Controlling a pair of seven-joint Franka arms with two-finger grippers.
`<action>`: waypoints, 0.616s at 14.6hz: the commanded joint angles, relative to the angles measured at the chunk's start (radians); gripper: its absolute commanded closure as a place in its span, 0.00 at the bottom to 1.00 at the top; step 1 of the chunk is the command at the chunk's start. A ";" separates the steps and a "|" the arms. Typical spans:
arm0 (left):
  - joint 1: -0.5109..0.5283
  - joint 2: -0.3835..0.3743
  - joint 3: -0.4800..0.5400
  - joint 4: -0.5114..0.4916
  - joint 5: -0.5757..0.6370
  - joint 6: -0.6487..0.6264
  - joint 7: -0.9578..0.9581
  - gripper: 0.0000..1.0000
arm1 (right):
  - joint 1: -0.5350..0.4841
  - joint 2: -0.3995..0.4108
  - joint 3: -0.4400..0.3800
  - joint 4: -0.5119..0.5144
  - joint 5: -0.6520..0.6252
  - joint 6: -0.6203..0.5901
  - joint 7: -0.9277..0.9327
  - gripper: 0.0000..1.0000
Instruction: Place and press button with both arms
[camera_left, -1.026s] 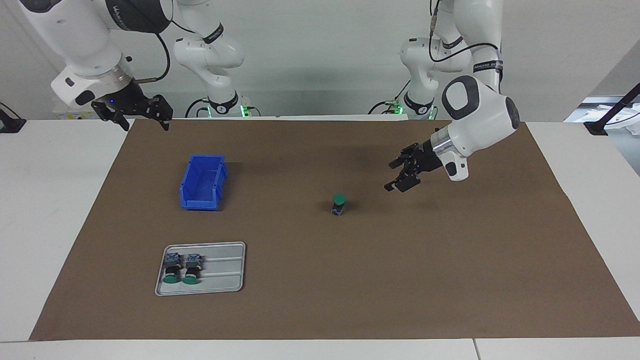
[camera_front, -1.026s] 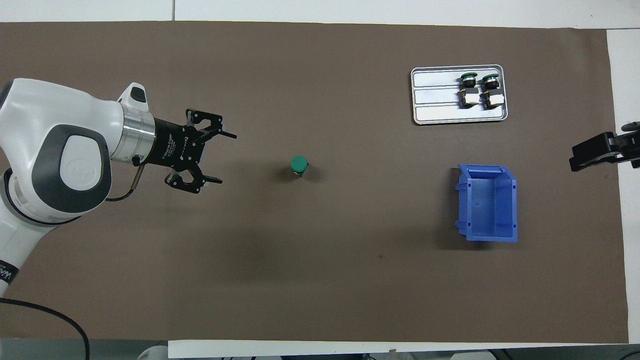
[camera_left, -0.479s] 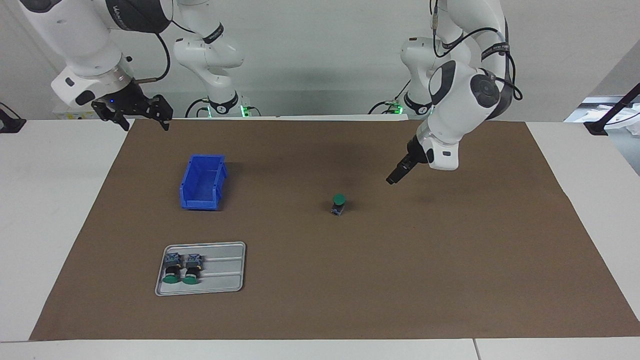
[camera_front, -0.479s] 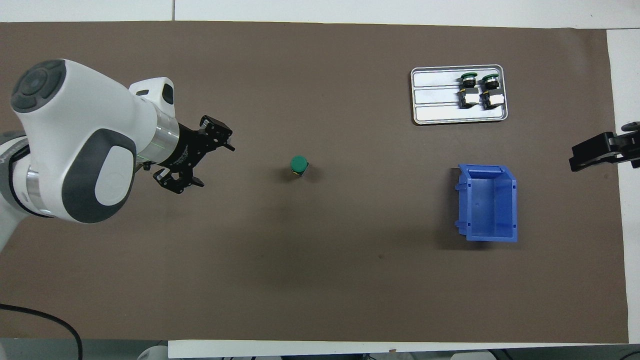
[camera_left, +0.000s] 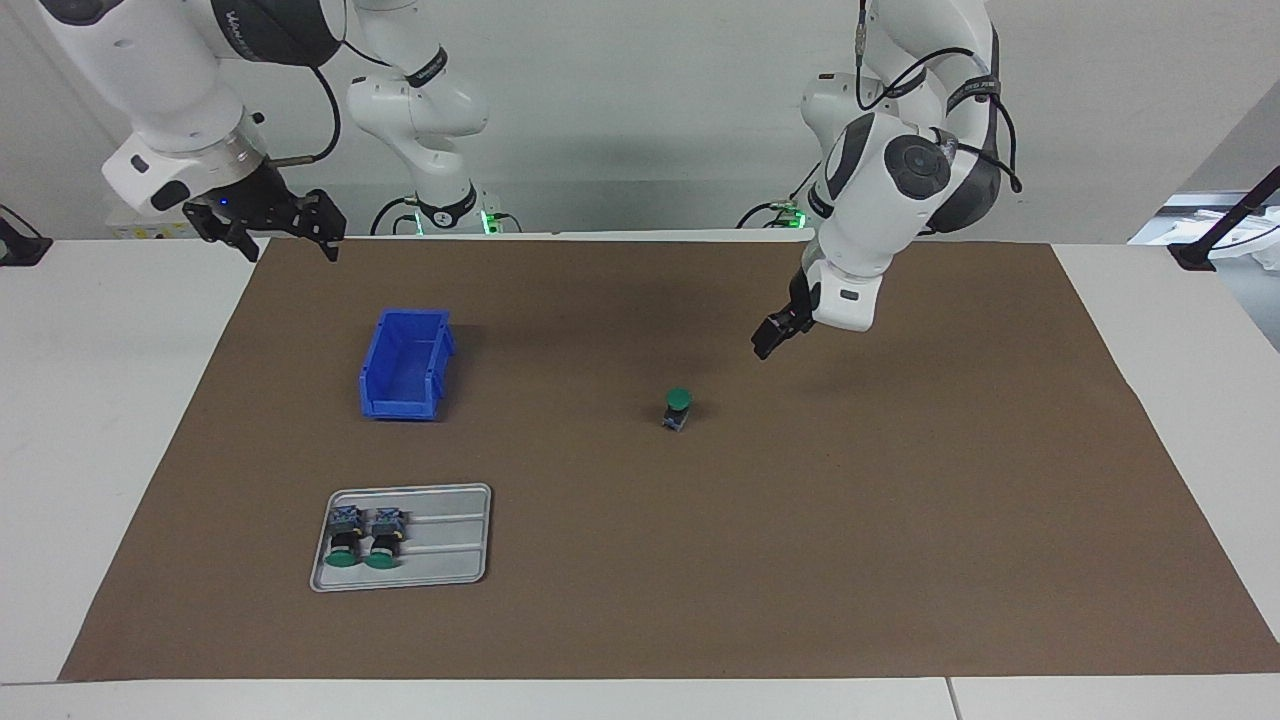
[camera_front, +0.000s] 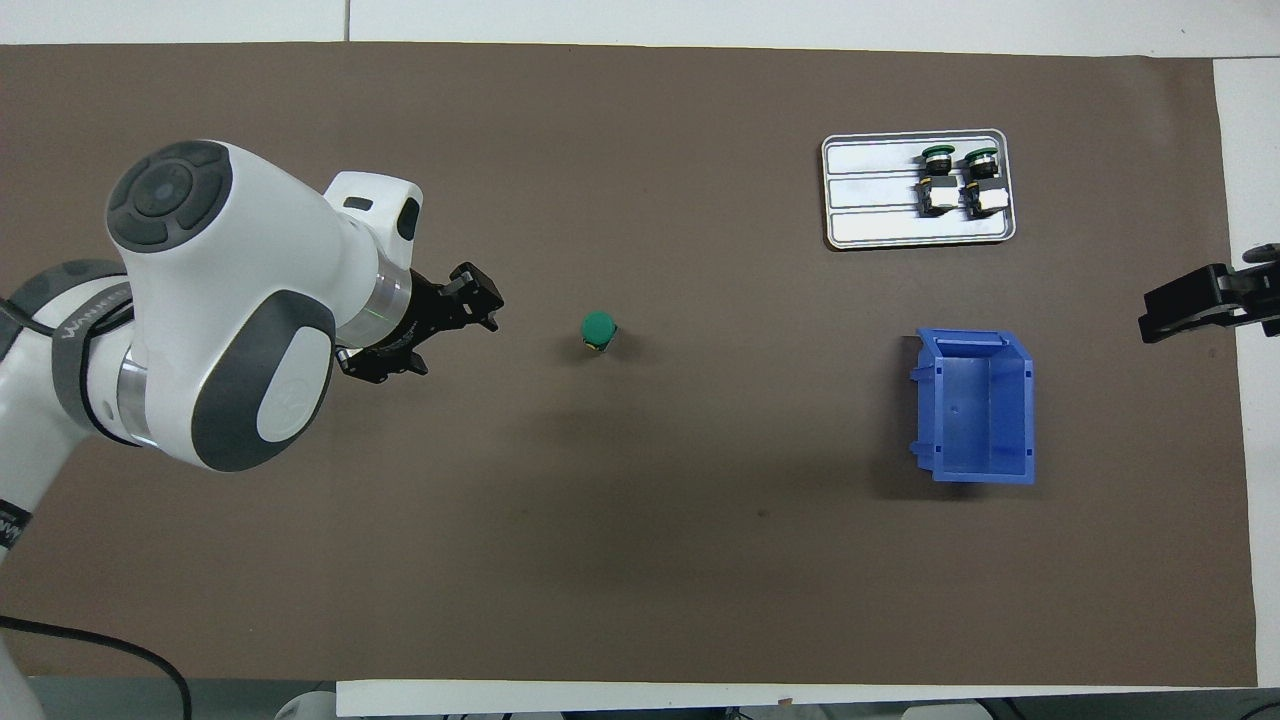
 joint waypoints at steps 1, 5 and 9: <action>-0.022 0.002 0.009 0.005 0.023 0.010 0.129 0.15 | -0.003 -0.002 0.001 0.005 -0.002 -0.018 -0.016 0.01; -0.068 0.089 0.009 0.095 0.065 -0.014 0.138 0.53 | -0.001 -0.002 0.001 0.005 -0.002 -0.016 -0.016 0.01; -0.117 0.191 0.012 0.207 0.077 -0.046 0.062 0.81 | -0.003 -0.002 0.001 0.005 -0.002 -0.018 -0.016 0.01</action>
